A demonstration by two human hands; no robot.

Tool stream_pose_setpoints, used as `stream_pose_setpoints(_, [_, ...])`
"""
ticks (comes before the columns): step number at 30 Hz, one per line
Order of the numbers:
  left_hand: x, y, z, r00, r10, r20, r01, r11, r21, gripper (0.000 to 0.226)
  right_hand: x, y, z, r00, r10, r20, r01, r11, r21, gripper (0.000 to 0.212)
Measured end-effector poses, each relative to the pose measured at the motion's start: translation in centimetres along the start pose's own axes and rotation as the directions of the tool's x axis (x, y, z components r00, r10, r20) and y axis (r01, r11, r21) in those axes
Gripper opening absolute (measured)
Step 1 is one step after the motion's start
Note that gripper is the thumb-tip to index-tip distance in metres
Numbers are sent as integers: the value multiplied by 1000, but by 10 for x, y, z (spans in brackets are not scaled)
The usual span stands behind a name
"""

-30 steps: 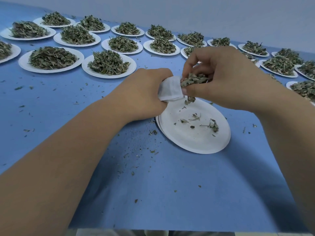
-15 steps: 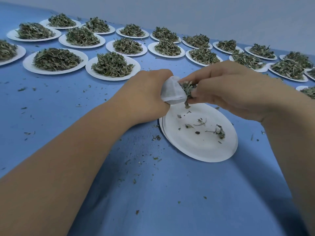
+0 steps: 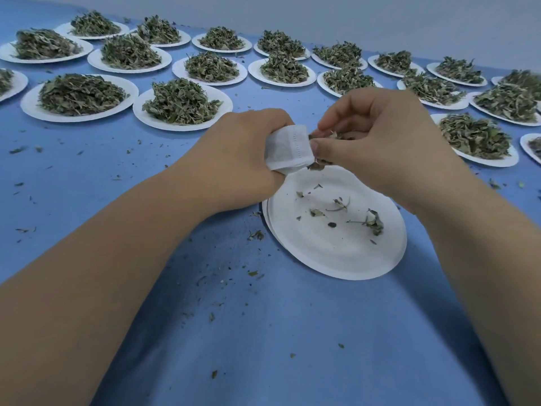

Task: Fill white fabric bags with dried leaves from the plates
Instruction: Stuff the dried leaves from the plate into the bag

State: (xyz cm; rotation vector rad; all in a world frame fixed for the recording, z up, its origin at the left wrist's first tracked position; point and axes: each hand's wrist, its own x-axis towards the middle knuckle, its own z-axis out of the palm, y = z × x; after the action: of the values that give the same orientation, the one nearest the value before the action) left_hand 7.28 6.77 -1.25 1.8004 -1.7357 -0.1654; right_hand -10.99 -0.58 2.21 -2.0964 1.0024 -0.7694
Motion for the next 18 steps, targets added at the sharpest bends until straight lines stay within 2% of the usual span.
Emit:
stream_pose_setpoints(5, [-2, 1, 1, 999, 28, -15, -28, 1000, 7, 35, -4, 1, 4, 991, -108, -76, 99, 988, -115, 25])
stream_pose_setpoints(9, [-2, 0, 2, 999, 39, -35, -38, 999, 31, 36, -6, 1, 6, 984, -171, -45, 170, 985, -23, 14])
stream_pose_setpoints(12, [-2, 1, 4, 999, 43, -20, -43, 999, 1, 38, -8, 0, 8, 980, -200, 21, 200, 980, 13, 9])
stream_pose_setpoints(14, [-2, 1, 4, 999, 32, -1, -32, 999, -3, 42, -7, 2, 7, 983, -168, 71, 164, 984, 66, 7])
stream_pose_setpoints(18, [-1, 0, 4, 999, 18, 48, -18, 1000, 10, 46, -3, 11, -6, 949, -119, 292, 57, 976, 212, 20])
